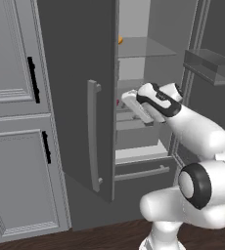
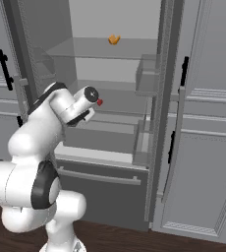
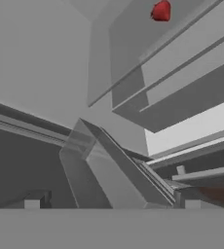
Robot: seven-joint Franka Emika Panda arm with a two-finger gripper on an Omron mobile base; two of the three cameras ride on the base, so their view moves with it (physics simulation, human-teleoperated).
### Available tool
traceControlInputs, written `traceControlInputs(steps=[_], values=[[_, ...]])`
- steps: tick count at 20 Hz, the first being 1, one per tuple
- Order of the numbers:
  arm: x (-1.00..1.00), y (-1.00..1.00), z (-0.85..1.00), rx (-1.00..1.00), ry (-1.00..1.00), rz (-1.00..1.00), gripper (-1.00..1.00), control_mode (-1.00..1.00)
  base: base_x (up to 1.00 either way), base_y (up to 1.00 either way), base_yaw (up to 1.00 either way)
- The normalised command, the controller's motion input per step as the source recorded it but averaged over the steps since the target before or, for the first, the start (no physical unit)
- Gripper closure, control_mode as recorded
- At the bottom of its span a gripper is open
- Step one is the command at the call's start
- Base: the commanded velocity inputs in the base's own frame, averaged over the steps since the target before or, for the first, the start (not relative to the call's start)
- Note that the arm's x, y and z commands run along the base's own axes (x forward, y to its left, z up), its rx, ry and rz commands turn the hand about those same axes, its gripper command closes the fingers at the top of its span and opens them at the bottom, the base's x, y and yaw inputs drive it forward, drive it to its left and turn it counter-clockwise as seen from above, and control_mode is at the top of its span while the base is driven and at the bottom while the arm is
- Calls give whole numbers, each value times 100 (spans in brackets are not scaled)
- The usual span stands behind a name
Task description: Take the strawberry from the fridge and place it on top of the pancake, located on the dining counter.
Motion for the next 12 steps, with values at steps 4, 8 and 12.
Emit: traceControlInputs(steps=[4, 8, 12], values=[[25, 29, -19, 10, 3, 16, -100, -100, 0, 0, 0], [0, 55, -8, 13, 0, 17, -100, -100, 0, 0, 0], [0, 69, -1, 11, 0, 16, -100, -100, 0, 0, 0]])
